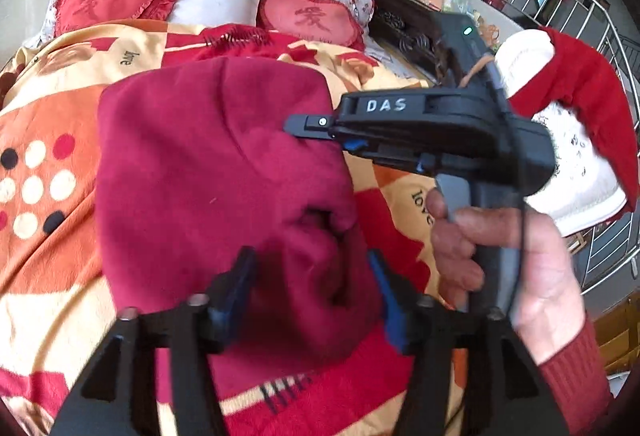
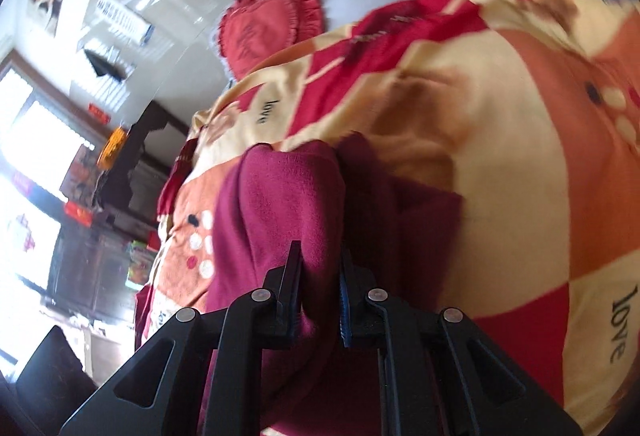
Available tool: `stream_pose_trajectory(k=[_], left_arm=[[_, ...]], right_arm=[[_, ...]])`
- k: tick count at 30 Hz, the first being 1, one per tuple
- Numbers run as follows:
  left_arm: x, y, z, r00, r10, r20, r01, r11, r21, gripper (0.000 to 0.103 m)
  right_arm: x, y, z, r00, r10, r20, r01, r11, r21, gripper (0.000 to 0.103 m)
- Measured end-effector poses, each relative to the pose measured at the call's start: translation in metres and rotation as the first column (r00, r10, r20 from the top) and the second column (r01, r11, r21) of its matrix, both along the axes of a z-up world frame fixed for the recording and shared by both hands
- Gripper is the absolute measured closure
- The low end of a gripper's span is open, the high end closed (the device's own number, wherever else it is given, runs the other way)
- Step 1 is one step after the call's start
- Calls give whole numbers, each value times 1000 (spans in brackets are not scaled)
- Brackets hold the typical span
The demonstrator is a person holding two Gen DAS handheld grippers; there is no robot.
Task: Fold small clothes
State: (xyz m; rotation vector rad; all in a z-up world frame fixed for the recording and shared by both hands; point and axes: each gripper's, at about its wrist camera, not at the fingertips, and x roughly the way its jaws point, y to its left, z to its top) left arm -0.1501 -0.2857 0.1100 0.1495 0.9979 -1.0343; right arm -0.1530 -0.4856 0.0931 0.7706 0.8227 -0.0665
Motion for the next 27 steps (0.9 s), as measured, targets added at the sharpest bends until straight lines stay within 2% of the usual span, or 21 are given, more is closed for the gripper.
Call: stream_pose_trajectory(k=[2,3,4,6,9,11,15,16,17,19,22,24,25,26,27], left_arm=[[-2,11,6,1000,-5,9,5,1000,-7,28],[-4,17,9,1000,-4,16,4,1000,-10,27],[-2,25,11,1000,5,26,-5,1000,-5,26],[1,35,14,998,28,48,-29,1000,8,25],[7,54,15,993,73,91,-77,996,35,25],[12,66,13,990,91,108,-96,994,45,25],[16,73,-1,985,119,127,-131,987,89,25],[16,72,-7,986,116,123,-129,987,98,25],[16,69,-11,986,114,121,-127,986,105,25],[15,66,-20,988,109,114,-122,985,123,25],[14,63,-28,989,111,100,-125,982,139,25],[14,62,-29,989,117,96,-129,982,138,25],[14,63,-28,989,118,93,-130,982,136,25],[14,62,-28,989,117,92,-129,983,133,25],[13,62,-27,989,116,95,-128,983,131,25]], right_arm=[[0,-4,-9,1000,-18,-15,18,1000,-17,103],[-1,-4,-15,999,-21,-31,20,998,-55,103],[-1,-5,-19,999,-25,-38,23,998,-53,103],[-4,-11,-26,999,-45,-21,45,999,13,103],[-17,-13,-19,997,-82,7,81,994,75,99],[-29,-8,-11,996,-82,27,79,992,100,81],[-48,9,2,997,-46,57,38,991,130,66],[-50,16,3,999,-30,46,24,991,131,61],[-49,22,1,1000,-12,23,9,991,130,60],[-45,32,-3,1000,23,-13,-21,992,123,60],[-40,41,-11,998,22,-64,-15,995,101,61],[-42,43,-11,998,15,-66,-10,996,88,82],[-45,44,-7,998,8,-69,-6,999,39,93],[-49,46,-2,998,6,-67,-6,1000,-7,98],[-55,47,1,998,4,-56,-6,999,-37,99]])
